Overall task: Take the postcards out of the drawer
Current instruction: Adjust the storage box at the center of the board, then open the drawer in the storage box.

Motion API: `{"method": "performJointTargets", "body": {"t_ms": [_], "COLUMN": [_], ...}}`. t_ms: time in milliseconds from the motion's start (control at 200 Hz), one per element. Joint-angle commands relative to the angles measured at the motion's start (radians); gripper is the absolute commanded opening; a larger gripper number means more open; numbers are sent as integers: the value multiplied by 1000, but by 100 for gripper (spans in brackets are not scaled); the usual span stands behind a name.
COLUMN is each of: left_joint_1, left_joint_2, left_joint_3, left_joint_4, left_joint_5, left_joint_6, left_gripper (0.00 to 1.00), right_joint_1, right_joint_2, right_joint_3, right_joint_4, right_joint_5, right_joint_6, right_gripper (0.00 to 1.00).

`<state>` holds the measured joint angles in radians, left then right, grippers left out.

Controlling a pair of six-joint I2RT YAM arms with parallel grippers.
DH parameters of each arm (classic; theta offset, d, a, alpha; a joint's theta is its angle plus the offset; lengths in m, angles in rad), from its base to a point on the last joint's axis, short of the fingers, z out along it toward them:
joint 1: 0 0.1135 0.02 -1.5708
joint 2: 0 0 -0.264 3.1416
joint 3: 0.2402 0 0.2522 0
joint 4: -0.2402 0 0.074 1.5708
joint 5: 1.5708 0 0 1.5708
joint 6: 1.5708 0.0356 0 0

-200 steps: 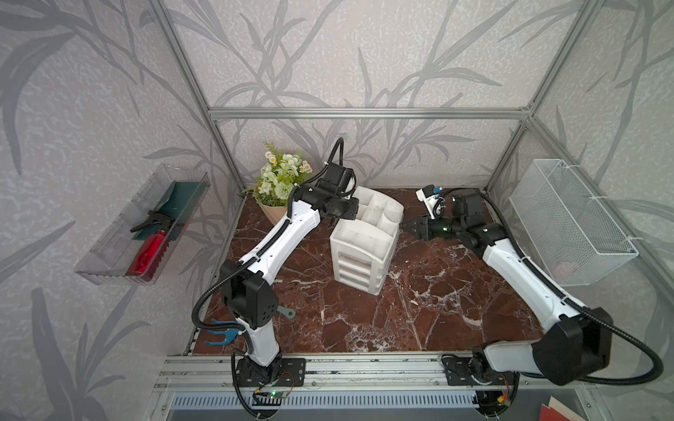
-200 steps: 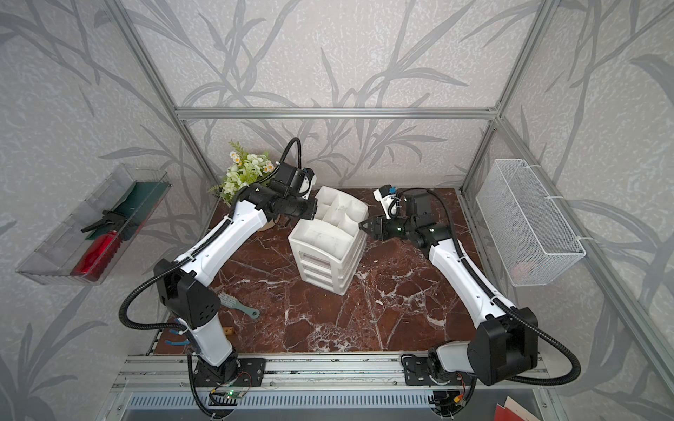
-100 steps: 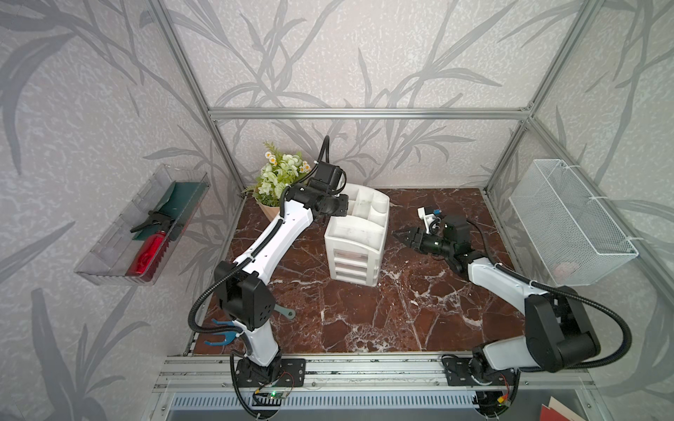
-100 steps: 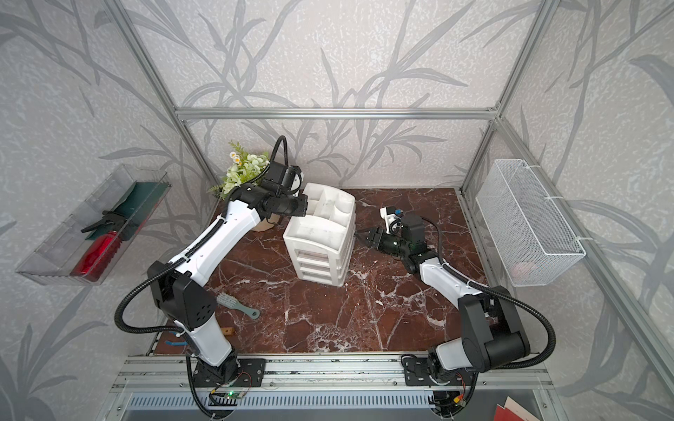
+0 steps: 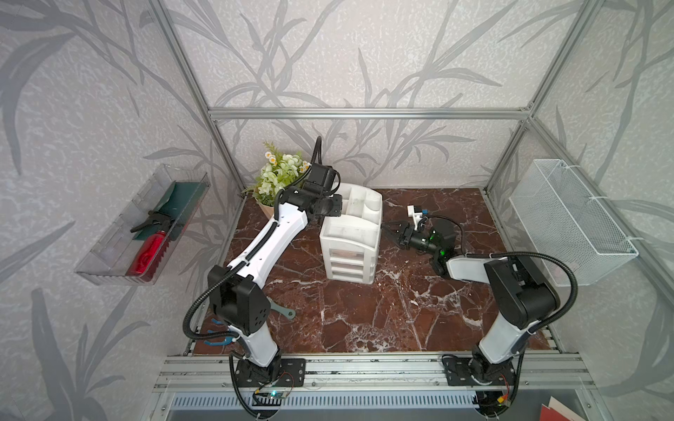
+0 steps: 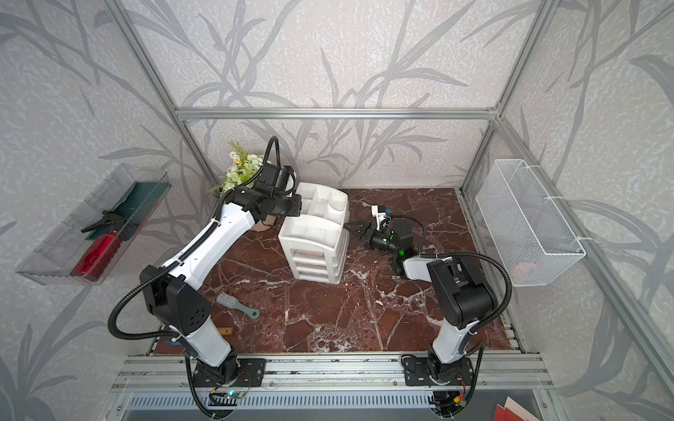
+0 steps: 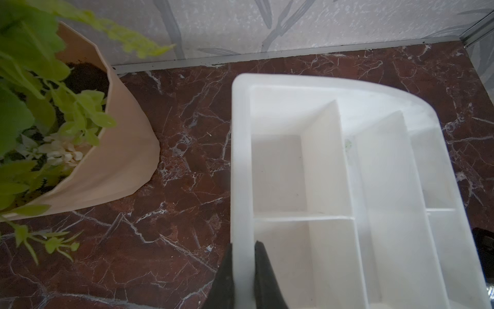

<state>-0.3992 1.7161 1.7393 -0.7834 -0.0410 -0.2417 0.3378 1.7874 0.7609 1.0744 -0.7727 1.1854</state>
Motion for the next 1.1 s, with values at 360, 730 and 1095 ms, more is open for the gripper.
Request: {"method": "performJointTargets", "body": {"t_ms": [360, 730, 1095], "left_joint_1": [5, 6, 6], "left_joint_2": [-4, -7, -8], "left_joint_3": [-48, -58, -60], "left_joint_4": [-40, -26, -24], "left_joint_5": [-42, -26, -16], "left_joint_6": [28, 16, 18], "left_gripper": [0, 0, 0], "right_joint_1": [35, 30, 48], "right_joint_2": [49, -4, 73], "right_joint_3": [3, 18, 41], "right_joint_4": [293, 184, 240], "right_joint_5": [-27, -60, -63], "right_joint_6": [138, 84, 119], "right_gripper": [88, 88, 88]}}
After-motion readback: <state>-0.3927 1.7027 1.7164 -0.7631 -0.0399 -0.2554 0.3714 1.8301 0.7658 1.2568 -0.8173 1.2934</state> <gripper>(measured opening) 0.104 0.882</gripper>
